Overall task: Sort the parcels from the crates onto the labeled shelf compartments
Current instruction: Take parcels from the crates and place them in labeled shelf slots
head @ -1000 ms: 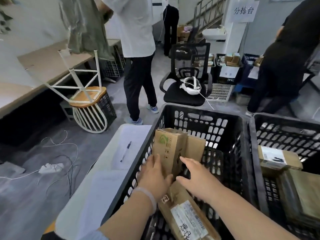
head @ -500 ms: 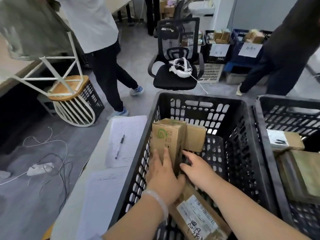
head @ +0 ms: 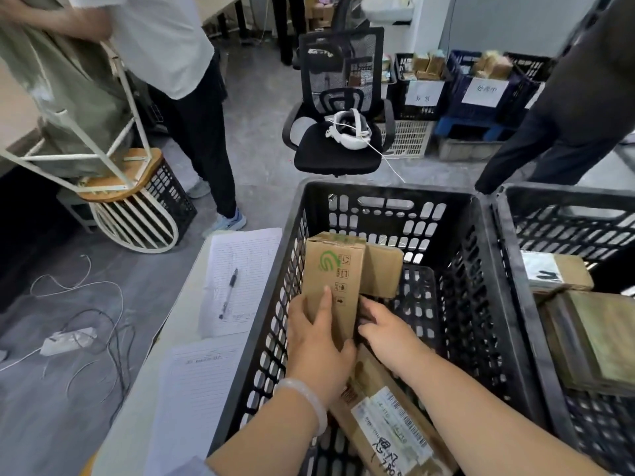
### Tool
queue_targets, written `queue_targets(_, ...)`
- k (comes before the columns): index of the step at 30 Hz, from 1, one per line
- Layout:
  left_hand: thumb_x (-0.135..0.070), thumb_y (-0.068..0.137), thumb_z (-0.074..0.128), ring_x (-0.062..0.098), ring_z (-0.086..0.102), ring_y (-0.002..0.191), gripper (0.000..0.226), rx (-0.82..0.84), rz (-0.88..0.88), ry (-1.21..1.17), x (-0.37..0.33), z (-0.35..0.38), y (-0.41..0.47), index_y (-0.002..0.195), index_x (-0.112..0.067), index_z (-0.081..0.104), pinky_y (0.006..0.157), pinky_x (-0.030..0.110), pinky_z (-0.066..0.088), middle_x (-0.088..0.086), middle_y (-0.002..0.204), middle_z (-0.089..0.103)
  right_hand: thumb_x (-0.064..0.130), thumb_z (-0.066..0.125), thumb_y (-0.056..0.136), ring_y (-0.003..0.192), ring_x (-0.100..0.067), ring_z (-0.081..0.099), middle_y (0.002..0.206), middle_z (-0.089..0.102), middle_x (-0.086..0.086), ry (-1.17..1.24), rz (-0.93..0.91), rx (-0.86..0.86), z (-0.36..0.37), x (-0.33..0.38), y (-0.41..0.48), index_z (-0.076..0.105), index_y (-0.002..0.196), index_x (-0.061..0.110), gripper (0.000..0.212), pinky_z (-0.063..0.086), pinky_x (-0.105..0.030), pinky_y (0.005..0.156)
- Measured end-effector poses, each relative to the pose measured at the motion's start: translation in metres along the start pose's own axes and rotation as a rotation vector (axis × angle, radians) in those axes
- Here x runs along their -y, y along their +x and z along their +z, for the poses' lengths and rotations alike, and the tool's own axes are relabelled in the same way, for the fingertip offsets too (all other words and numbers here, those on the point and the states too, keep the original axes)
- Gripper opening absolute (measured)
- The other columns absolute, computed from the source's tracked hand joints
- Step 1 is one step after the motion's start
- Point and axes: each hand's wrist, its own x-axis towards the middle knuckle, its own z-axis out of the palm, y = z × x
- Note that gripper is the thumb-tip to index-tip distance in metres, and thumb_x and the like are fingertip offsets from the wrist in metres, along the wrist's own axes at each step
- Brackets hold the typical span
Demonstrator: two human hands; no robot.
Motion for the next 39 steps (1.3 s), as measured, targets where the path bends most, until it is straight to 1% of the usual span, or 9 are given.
queue_targets(4,-0.034,0.089,0.070,0.014,0.017,0.145,0.101,-0.065,-0.020,-0.102,-0.005,-0.002,0.008,0.158,-0.032,-0.003,0.113,0.020,0.022,-0.014,0.155,-0.002,0.012,0.046,0.090,0.131,-0.011,0.045,0.148,0.044,0.012,0.092,0.020,-0.027,-0.005,0.003,-0.007,0.034,0.148,0.040,0.066,0.038,-0.038,0.111)
queue_targets(7,-0.048,0.085,0.071,0.017,0.002,0.149,0.106,-0.079,-0.017,-0.020,-0.013,-0.004,0.009,0.158,-0.029,-0.004,0.121,0.032,0.012,-0.004,0.161,-0.003,0.006,0.044,0.091,0.136,-0.012,0.039,0.150,0.039,0.009,0.145,-0.015,-0.030,-0.004,0.011,-0.019,0.033,0.149,0.037,0.067,0.034,-0.040,0.115)
queue_targets(14,-0.047,0.076,0.075,0.020,0.020,0.140,0.103,-0.227,0.215,0.016,-0.035,-0.046,0.003,0.157,-0.034,0.012,0.113,0.039,0.037,-0.001,0.150,0.018,0.000,0.039,0.097,0.126,0.003,0.041,0.144,0.038,0.014,0.082,-0.232,-0.094,-0.010,0.032,-0.071,0.034,0.148,0.036,0.063,0.030,-0.024,0.114)
queue_targets(17,-0.037,0.077,0.078,0.010,0.034,0.131,0.087,-0.154,0.145,-0.293,-0.046,-0.073,0.004,0.148,-0.044,0.027,0.102,0.018,0.039,-0.007,0.140,0.032,0.011,0.050,0.098,0.136,0.000,0.032,0.146,0.031,0.020,0.005,-0.335,-0.192,-0.026,0.039,-0.082,0.027,0.151,0.036,0.062,0.026,-0.025,0.115)
queue_targets(20,-0.042,0.074,0.075,0.013,0.055,0.122,0.072,-0.108,0.106,-0.577,-0.056,-0.090,0.003,0.138,-0.051,0.043,0.097,0.035,0.053,-0.010,0.136,0.051,0.030,0.061,0.094,0.140,-0.012,0.031,0.148,0.033,0.012,0.063,-0.280,-0.376,-0.049,0.046,-0.087,0.021,0.153,0.032,0.071,0.028,-0.036,0.116)
queue_targets(24,-0.010,0.093,0.063,0.003,0.070,0.094,0.055,0.021,0.115,-0.876,-0.071,-0.099,-0.010,0.131,-0.049,0.050,0.069,0.023,0.059,-0.014,0.123,0.063,0.045,0.060,0.092,0.120,-0.011,0.056,0.134,0.058,0.013,0.324,-0.168,-0.239,-0.072,0.050,-0.095,0.043,0.141,0.039,0.052,0.038,-0.043,0.110)
queue_targets(31,-0.010,0.101,0.049,0.010,0.073,0.095,0.042,0.168,0.055,-1.031,-0.085,-0.110,-0.018,0.136,-0.032,0.054,0.067,0.026,0.059,-0.006,0.112,0.075,0.041,0.051,0.097,0.113,-0.022,0.061,0.121,0.067,0.003,0.651,-0.106,-0.118,-0.094,0.053,-0.114,0.048,0.135,0.034,0.039,0.048,-0.047,0.099)
queue_targets(36,-0.019,0.098,0.055,-0.002,0.065,0.091,0.048,0.005,0.131,-0.584,-0.098,-0.108,-0.021,0.142,-0.037,0.050,0.073,0.014,0.049,-0.020,0.109,0.067,0.041,0.071,0.084,0.108,-0.017,0.064,0.121,0.064,0.004,0.464,-0.151,-0.293,-0.092,0.048,-0.119,0.042,0.142,0.037,0.065,0.050,-0.045,0.098)
queue_targets(39,-0.028,0.092,0.067,-0.002,0.046,0.112,0.074,-0.047,0.248,-0.317,-0.104,-0.099,-0.029,0.155,-0.029,0.027,0.096,0.017,0.036,-0.007,0.143,0.043,0.058,0.077,0.067,0.120,-0.016,0.054,0.137,0.049,0.005,0.256,-0.167,-0.432,-0.089,0.050,-0.124,0.033,0.145,0.041,0.092,0.046,-0.046,0.103)
